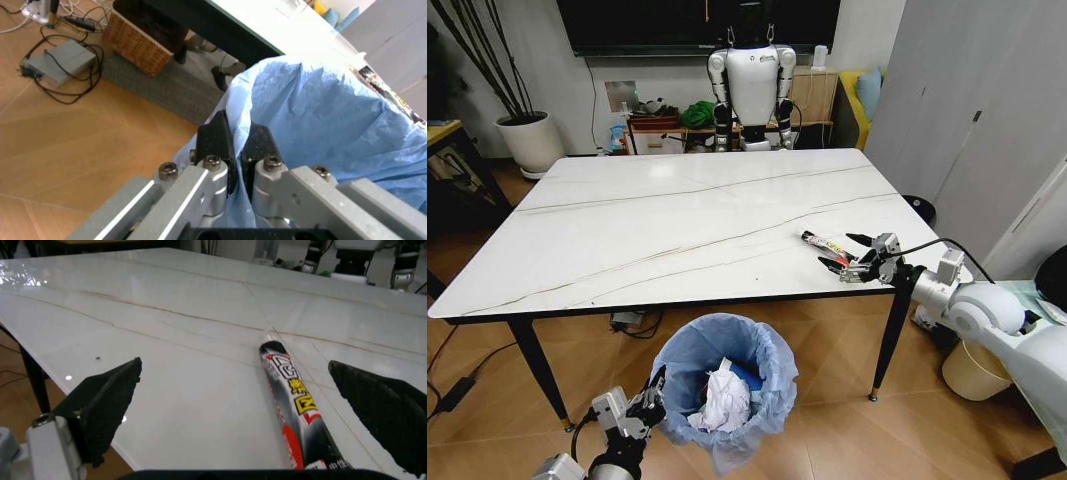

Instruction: Pick up the trash bin and place the trash from the table into it.

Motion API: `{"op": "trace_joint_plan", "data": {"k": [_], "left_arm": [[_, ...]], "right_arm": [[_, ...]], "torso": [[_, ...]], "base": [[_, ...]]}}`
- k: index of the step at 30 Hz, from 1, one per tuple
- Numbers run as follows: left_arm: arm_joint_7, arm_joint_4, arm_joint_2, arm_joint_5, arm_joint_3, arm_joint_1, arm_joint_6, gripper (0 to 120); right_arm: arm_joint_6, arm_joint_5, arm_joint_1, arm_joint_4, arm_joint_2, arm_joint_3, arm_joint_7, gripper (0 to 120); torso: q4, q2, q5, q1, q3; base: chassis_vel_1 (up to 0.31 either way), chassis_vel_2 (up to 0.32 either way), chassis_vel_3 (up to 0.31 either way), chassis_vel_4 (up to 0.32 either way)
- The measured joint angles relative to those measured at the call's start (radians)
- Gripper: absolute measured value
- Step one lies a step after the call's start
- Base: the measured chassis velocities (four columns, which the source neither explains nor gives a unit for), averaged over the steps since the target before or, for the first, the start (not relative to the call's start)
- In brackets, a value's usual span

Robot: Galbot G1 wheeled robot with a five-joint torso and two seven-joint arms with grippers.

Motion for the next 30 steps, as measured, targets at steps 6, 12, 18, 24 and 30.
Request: {"op": "trace_joint_plan", "data": {"k": [6, 12, 18, 24, 30], "left_arm": [[0.0, -0.004, -0.011, 0.004, -0.004, 0.006, 0.0, 0], [0.0, -0.004, -0.021, 0.011, -0.004, 0.007, -0.001, 0], [0.0, -0.002, -0.027, 0.012, -0.006, 0.007, -0.001, 0], [0.0, 0.0, -0.031, 0.012, -0.008, 0.007, -0.002, 0], [0.0, 0.001, -0.032, 0.012, -0.008, 0.006, -0.002, 0]], "right_arm": [[-0.008, -0.023, 0.053, -0.076, 0.023, -0.047, -0.03, 100], [-0.008, -0.037, 0.119, -0.138, 0.034, -0.104, -0.063, 86], [-0.006, -0.05, 0.153, -0.189, 0.05, -0.145, -0.104, 66], [-0.003, -0.059, 0.181, -0.237, 0.072, -0.173, -0.132, 42], [-0.002, -0.059, 0.192, -0.252, 0.074, -0.183, -0.149, 26]], "torso": [[0.0, 0.0, 0.0, 0.0, 0.0], [0.0003, 0.0, -0.0001, 0.0, 0.0], [0.0, 0.0, -0.0001, 0.0, 0.0], [0.0001, 0.0, 0.0, 0.0, 0.0], [0.0, 0.0, -0.0001, 0.0, 0.0]], "base": [[0.0, 0.0, 0.0, 0.0], [0.0, 0.0, 0.0, 0.0], [0.0, 0.0, 0.0, 0.0], [0.0, 0.0, 0.0, 0.0], [0.0, 0.0, 0.0, 0.0]]}}
